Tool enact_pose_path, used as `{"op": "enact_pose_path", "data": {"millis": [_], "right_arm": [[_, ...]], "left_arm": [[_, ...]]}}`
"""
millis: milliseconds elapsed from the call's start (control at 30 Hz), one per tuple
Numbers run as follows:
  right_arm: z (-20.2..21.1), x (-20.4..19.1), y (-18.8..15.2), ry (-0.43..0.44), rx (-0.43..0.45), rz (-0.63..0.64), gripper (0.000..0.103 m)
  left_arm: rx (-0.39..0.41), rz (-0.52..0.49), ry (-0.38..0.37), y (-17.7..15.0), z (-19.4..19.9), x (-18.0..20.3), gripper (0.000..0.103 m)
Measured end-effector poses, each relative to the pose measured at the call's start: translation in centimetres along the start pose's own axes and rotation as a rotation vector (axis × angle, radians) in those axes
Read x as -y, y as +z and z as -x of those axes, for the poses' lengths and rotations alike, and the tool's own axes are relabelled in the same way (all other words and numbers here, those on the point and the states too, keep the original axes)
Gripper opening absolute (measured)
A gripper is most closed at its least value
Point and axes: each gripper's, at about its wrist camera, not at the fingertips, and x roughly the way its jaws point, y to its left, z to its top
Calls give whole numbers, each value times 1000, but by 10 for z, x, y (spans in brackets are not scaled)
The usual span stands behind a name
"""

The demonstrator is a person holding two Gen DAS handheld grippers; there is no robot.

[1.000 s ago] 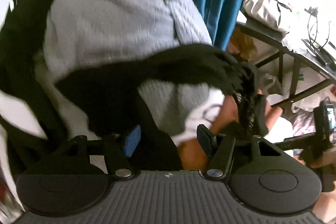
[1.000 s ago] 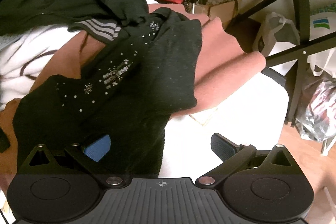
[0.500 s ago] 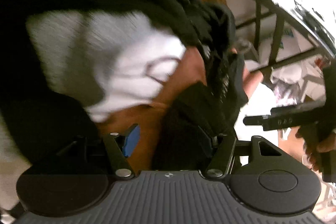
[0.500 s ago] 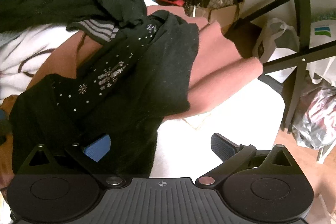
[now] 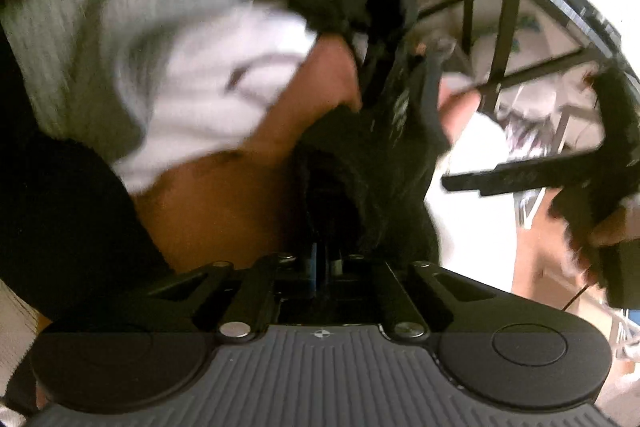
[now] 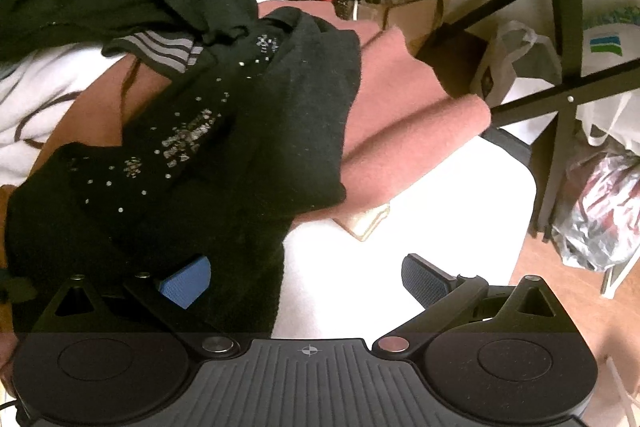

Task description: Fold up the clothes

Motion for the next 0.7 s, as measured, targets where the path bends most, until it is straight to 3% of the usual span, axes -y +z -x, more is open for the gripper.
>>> {"op": "enact_pose_path", "data": {"millis": [267,500,700], "right_arm": [[3,-8,7,-1,13,0,102],[16,-28,14,56,49,20,102],[23,-48,15,131,62,36,102]], "left_arm": [[303,148,28,-5,108,-8,3],[455,250,188,-25,181,-37,3],[469,310,299,-30,193,-70,3]]}}
